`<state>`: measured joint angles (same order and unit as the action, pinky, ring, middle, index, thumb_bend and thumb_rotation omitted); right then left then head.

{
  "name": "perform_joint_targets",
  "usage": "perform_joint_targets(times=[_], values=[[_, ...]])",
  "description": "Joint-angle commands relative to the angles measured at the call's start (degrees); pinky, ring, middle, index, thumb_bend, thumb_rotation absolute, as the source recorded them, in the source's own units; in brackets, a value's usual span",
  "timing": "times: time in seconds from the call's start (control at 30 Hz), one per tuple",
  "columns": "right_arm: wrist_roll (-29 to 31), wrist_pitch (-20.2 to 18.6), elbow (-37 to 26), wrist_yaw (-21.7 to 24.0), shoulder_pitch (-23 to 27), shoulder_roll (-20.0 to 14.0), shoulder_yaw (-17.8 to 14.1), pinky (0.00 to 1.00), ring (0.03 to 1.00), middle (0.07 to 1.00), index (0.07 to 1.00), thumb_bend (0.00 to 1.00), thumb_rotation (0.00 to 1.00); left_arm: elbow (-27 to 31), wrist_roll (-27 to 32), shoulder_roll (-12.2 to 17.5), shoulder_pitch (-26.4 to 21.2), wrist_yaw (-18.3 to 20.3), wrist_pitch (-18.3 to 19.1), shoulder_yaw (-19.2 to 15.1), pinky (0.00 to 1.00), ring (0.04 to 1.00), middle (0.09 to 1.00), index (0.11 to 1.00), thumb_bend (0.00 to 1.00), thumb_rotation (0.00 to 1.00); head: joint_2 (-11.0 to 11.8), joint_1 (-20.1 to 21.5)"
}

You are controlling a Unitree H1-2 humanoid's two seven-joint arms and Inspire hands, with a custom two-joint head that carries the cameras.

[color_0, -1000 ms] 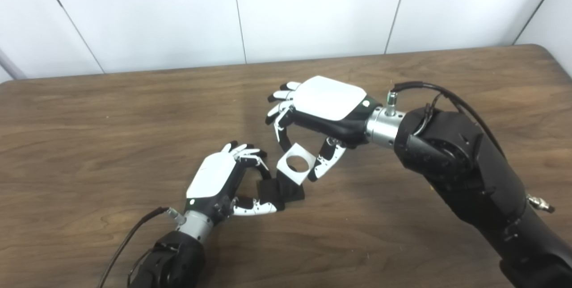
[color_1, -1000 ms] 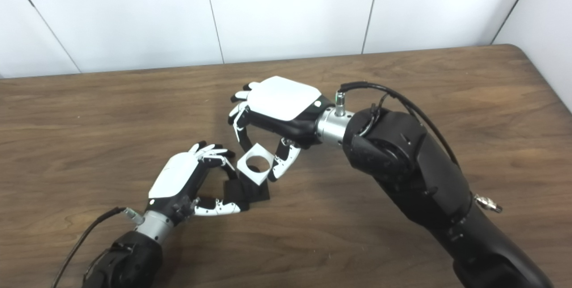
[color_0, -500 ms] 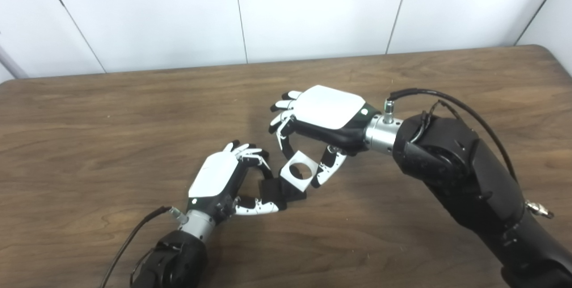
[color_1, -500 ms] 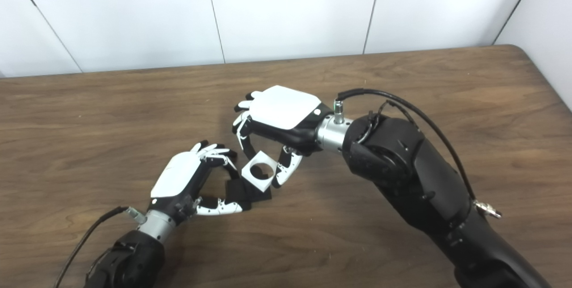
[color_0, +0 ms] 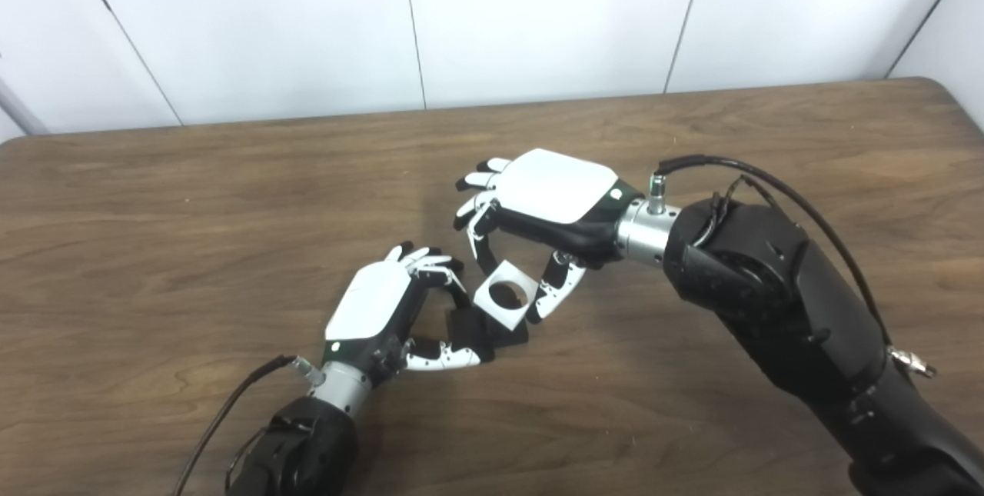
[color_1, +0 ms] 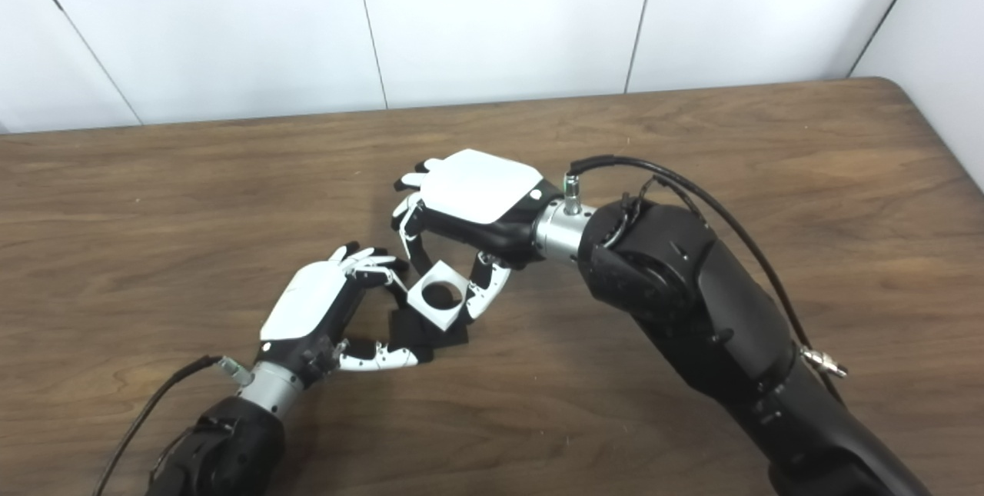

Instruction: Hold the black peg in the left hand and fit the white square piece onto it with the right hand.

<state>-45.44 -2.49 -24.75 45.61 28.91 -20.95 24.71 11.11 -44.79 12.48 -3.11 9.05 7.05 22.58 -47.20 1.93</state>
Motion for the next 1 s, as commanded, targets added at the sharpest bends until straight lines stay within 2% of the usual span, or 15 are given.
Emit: perform_joint_targets(times=[0.0,0.97], values=[[-0.22,0.87,-0.21,-1.61,1.51,0.27,-0.77,0.99,0.950,0.816,0.485,0.52,0.13,-2.05,-0.11,-0.10,0.85,2.65,0.76,1.65,1.00,0.888,0.792,0.486,0.52,0.06,-0.02,0.03],[-0.96,1.81,1.97,-1.80,1.15,1.50,-0.11,1.00,0.957,0.817,0.485,0.52,0.13,-1.90,-0.80,-0.26,0.60,2.50,0.73,1.95,1.00,0.885,0.790,0.486,0.52,0.06,-0.18,-0.44]])
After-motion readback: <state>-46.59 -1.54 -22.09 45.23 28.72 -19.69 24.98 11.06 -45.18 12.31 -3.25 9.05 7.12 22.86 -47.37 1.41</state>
